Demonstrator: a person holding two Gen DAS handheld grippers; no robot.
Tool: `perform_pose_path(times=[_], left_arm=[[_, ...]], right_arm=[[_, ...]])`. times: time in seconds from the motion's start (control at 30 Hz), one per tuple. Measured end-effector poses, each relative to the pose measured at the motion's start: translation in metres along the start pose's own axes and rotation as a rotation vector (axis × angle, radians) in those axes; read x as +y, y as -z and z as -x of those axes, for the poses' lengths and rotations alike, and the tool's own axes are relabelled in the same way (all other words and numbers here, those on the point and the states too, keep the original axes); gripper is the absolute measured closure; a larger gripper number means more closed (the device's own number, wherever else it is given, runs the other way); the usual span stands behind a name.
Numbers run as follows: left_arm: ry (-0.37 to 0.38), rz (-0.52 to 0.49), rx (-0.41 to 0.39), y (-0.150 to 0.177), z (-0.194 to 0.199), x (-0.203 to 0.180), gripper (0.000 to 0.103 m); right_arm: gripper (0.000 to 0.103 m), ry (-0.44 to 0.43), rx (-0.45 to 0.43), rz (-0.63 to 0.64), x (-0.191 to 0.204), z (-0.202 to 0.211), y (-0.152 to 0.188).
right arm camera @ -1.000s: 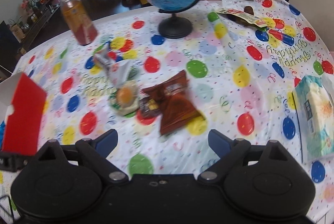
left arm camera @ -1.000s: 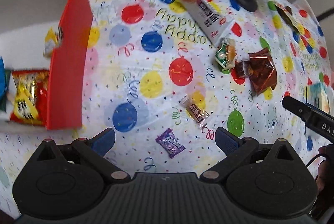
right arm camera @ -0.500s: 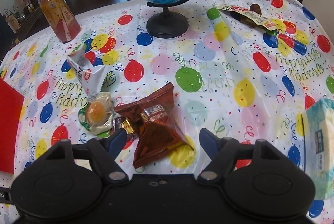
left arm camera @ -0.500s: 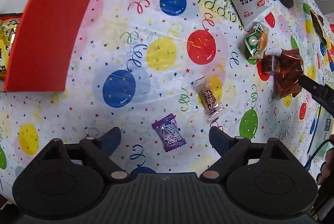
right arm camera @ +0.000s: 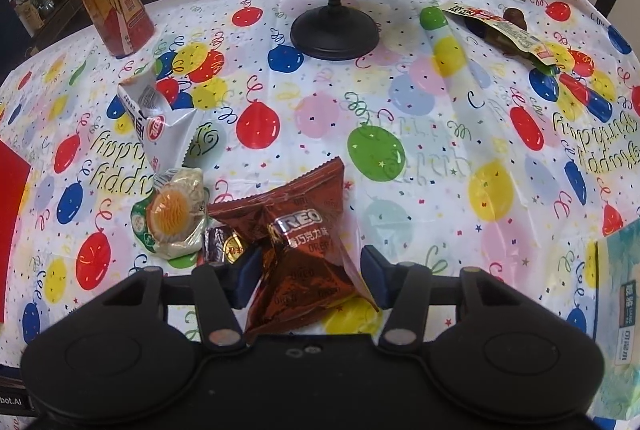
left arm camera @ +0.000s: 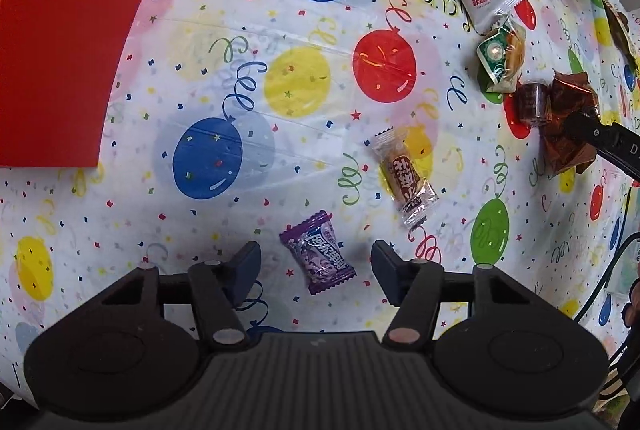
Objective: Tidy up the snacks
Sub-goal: 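Grasp the purple candy with the left gripper while the right grasps the brown Oreo bag, then carry the purple candy and Oreo bag into the box and open both grippers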
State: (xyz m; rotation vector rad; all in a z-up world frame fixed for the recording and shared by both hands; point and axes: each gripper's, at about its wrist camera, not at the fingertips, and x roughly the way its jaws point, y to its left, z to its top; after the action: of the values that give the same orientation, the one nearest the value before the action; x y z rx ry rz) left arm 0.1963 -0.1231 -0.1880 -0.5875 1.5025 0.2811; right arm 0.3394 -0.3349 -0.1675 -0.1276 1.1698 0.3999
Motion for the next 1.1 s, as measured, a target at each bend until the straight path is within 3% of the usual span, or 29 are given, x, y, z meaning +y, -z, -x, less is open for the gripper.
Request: perform_pose_path(times=[0.17,0.33,0.43,0.77,1.1], left_arm=[[-0.016,-0.026,-0.010,0.003,-0.002,-0.008,0.051],[-0.052,-0.065,-0.026,0.005,-0.001,-0.011,0.075],[-0.048,-0.081,-0.032,0.005,-0.001,-0.010,0.083],[-0.006,-0.111,-0.052,0.008,0.005,0.006,0.085],[0.055,-0.190,-0.082,0.018,0.030,0.016,0.085]], right_arm=[[0.061,0.006,0.002,0.013,0.002,-0.004,0.001],[0.064,0.020,-0.002,0.025,0.006,-0.003,0.004],[0.066,0.029,-0.005,0.024,0.006,0.000,0.008],[0.070,0.014,-0.022,-0.078,-0.002,0.036,0.039],[0.070,-0.014,-0.033,-0.103,0.032,0.080,0.067]])
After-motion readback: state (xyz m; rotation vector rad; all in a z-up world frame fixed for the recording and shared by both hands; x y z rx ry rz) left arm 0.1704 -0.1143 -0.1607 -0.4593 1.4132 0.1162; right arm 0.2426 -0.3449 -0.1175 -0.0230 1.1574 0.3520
